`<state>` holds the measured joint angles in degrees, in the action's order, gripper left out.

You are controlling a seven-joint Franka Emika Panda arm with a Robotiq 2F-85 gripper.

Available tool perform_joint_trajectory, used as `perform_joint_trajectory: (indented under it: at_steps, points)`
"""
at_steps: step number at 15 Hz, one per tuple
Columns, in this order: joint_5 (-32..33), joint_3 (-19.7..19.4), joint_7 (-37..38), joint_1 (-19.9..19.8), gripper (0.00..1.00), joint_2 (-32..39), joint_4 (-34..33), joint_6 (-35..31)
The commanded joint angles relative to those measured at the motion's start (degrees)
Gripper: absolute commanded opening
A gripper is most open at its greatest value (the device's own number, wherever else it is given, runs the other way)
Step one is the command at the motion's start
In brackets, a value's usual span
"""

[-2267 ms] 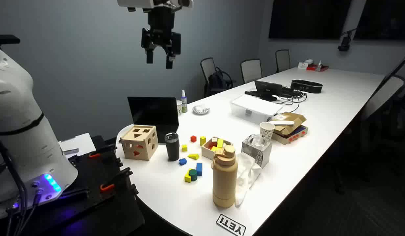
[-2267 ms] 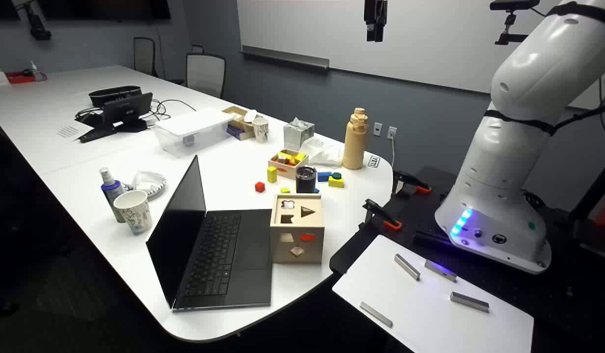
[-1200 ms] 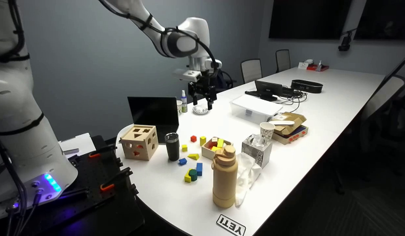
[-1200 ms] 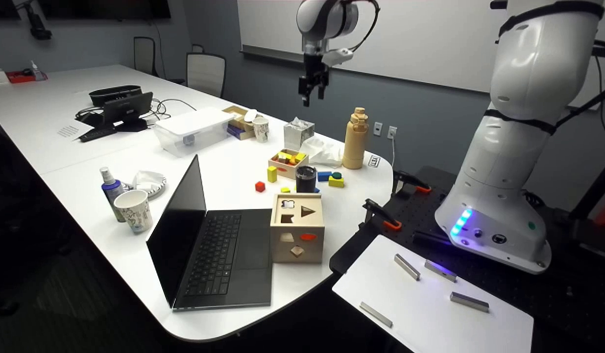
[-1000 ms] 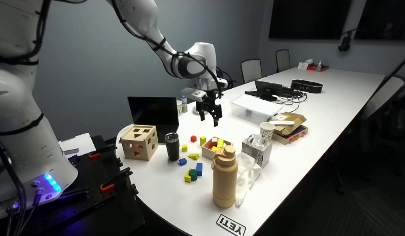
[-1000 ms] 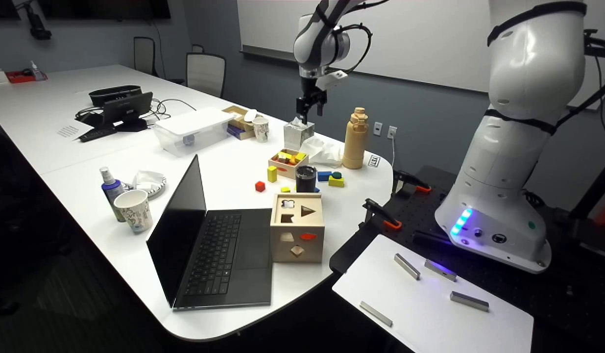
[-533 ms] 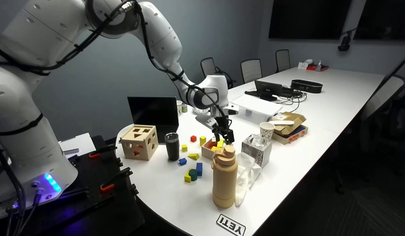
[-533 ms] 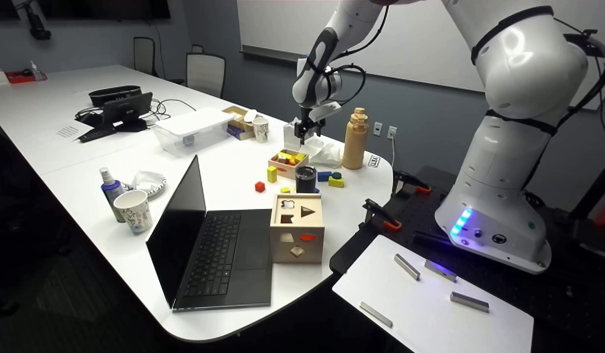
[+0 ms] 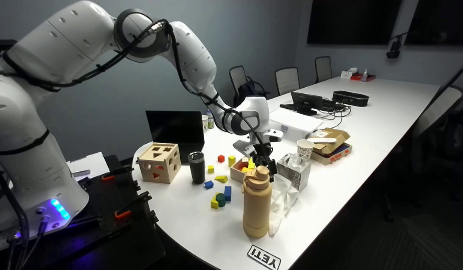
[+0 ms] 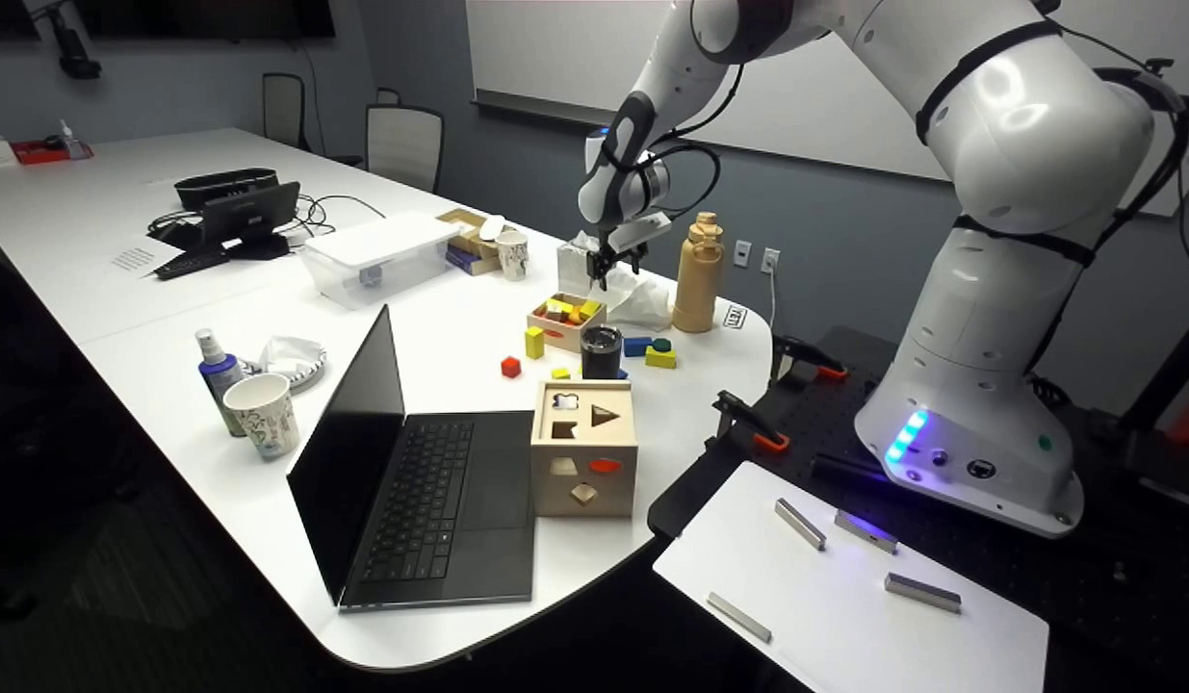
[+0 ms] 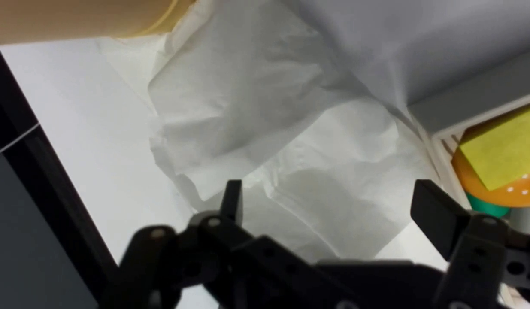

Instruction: Use a napkin to wipe the laptop screen

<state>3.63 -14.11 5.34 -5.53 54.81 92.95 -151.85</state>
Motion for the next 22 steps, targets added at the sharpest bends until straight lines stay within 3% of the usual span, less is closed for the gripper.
perform_joint_trajectory:
  at_steps: [1, 6, 8, 17, 18, 22]
  points:
    - [0.52, -1.06, 3.04, 0.56, 1.00, 2.74, -3.25, 5.44]
    - [0.46, -0.24, 2.99, -0.24, 1.00, 4.56, -6.18, 13.56]
    - [0.56, -0.03, 3.13, -0.21, 0.74, 5.32, -7.25, 14.22]
    - [0.31, 0.31, 3.55, -0.15, 0.05, 7.52, -9.33, 13.49]
    - [0.24, 0.33, 3.56, -0.14, 0.00, 7.39, -9.31, 13.97]
    - [0.07, 0.10, 4.15, 0.49, 0.00, 4.66, -8.60, 17.91]
